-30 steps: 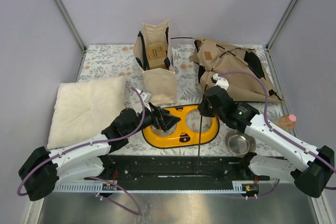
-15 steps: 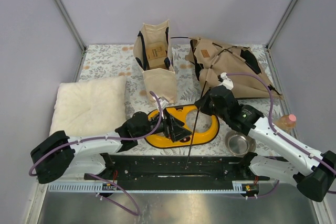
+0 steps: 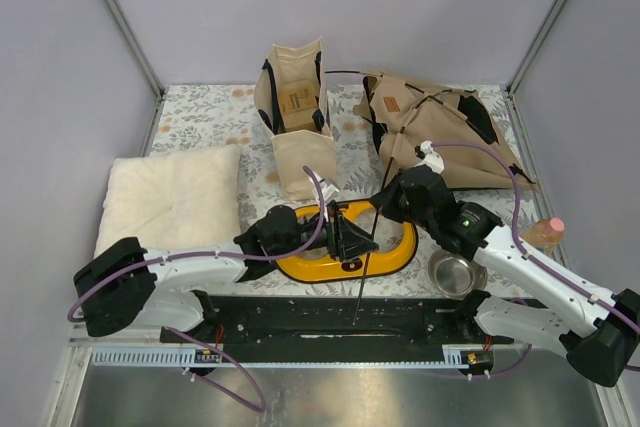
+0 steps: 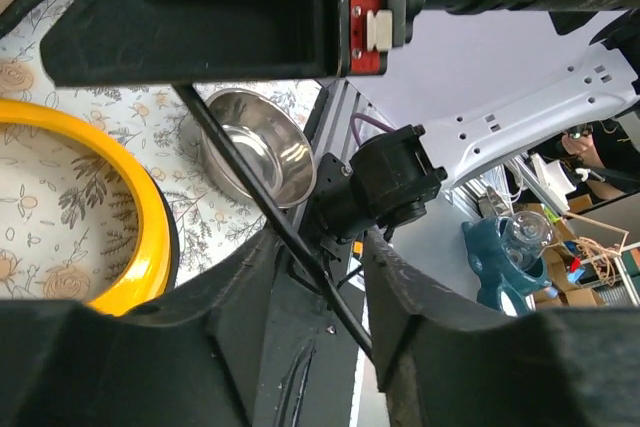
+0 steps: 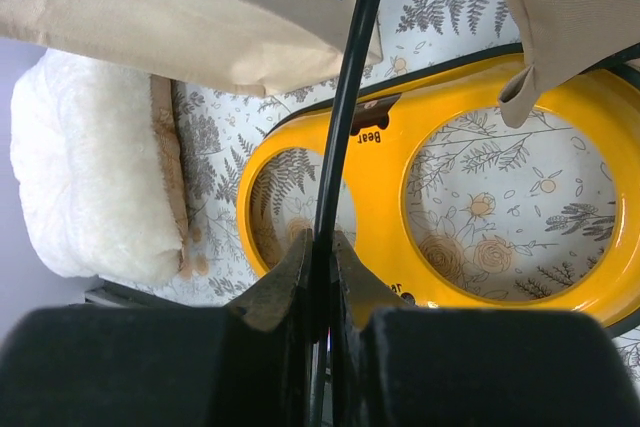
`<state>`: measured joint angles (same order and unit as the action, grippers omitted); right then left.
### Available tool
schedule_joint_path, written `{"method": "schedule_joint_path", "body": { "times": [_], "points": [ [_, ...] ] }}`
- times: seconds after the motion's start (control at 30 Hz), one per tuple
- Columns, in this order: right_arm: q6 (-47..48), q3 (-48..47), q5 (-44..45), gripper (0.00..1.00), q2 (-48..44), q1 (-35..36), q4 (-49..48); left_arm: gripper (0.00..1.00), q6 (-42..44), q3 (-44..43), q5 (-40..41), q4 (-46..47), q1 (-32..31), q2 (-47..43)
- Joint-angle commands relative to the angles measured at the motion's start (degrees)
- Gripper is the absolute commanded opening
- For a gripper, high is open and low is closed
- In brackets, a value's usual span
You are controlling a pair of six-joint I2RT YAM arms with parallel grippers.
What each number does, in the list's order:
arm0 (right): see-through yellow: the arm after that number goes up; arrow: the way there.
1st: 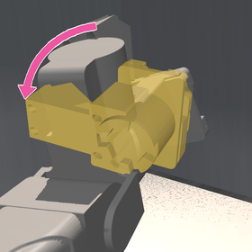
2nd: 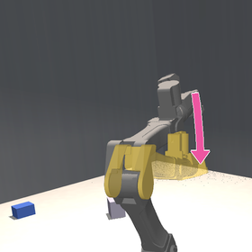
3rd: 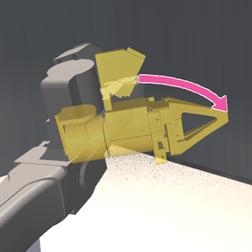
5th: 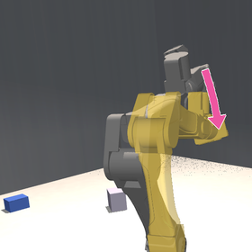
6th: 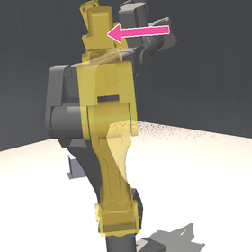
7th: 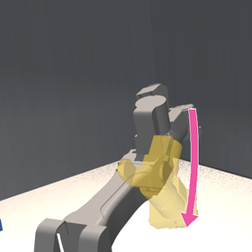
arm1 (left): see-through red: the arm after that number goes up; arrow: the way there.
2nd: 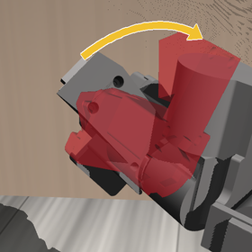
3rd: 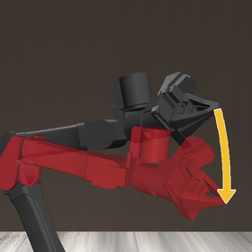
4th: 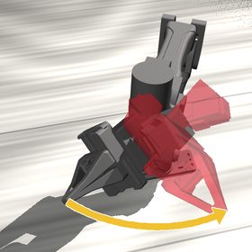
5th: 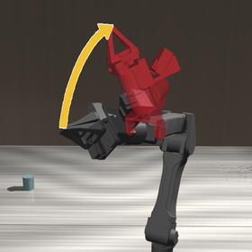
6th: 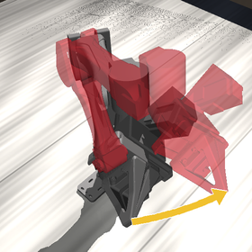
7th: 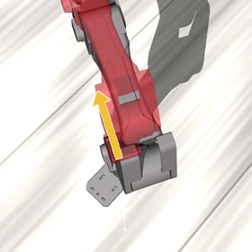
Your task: Set up the pet tent
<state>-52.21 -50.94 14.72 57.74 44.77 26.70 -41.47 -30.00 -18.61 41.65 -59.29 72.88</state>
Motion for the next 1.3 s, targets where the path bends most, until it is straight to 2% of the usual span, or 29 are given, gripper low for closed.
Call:
{"method": "schedule_joint_path", "body": {
  "times": [0.0,0.17,0.23,0.27,0.37,0.4,0.5,0.57,0.7,0.77,0.9,1.07,1.27],
  "points": [
    [3.4,-1.5,-3.4,0.0,-0.7,-0.2,-5.1,0.36,0.9,-4.2,-2.1,0.4,-0.3,2.1],
    [4.0,-2.0,-5.0,0.0,-1.1,-0.3,-3.9,0.0,0.0,-6.3,-2.6,-0.7,-0.4,4.4],
    [4.1,-2.2,-5.1,0.07,-1.7,-0.2,-2.8,0.0,-0.3,-6.6,-2.2,-0.6,-0.4,4.7],
    [4.3,-2.3,-5.6,0.15,-2.2,-0.3,-1.9,0.0,-0.4,-6.6,-2.1,-0.5,-0.3,4.8],
    [5.4,-2.2,-6.1,0.58,-4.1,-0.2,0.6,0.0,-0.7,-6.7,-1.5,-0.4,-0.3,4.8],
    [5.6,-1.9,-6.1,0.67,-5.3,-0.2,1.9,0.0,-0.8,-6.6,-1.3,-0.4,-0.3,4.6],
    [7.8,-0.3,-7.8,0.84,-9.6,-0.2,3.7,0.0,-1.2,-6.7,-0.7,-0.3,-0.4,4.4],
    [9.4,0.6,-9.7,0.89,-12.5,-0.2,5.4,0.0,-1.4,-7.1,-0.5,-0.4,-0.4,4.4],
    [11.6,2.9,-14.5,0.92,-17.9,-0.2,8.9,0.0,-1.9,-7.8,-0.5,0.3,-0.5,4.6],
    [13.4,5.5,-21.7,0.92,-20.5,-0.2,9.3,0.0,-1.9,-8.2,-0.3,0.5,-0.5,4.8],
    [14.9,10.7,-31.5,0.86,-25.0,-0.3,7.3,0.0,-1.9,-8.8,0.6,0.8,-0.5,4.8],
    [13.4,18.5,-39.4,0.79,-27.5,-0.1,-2.4,0.0,-2.3,-9.2,0.9,2.3,-0.7,5.3],
    [9.5,26.9,-40.0,0.72,-26.3,-0.1,-16.9,0.0,-3.0,-9.6,1.5,3.1,-0.7,5.7]
  ]
}}
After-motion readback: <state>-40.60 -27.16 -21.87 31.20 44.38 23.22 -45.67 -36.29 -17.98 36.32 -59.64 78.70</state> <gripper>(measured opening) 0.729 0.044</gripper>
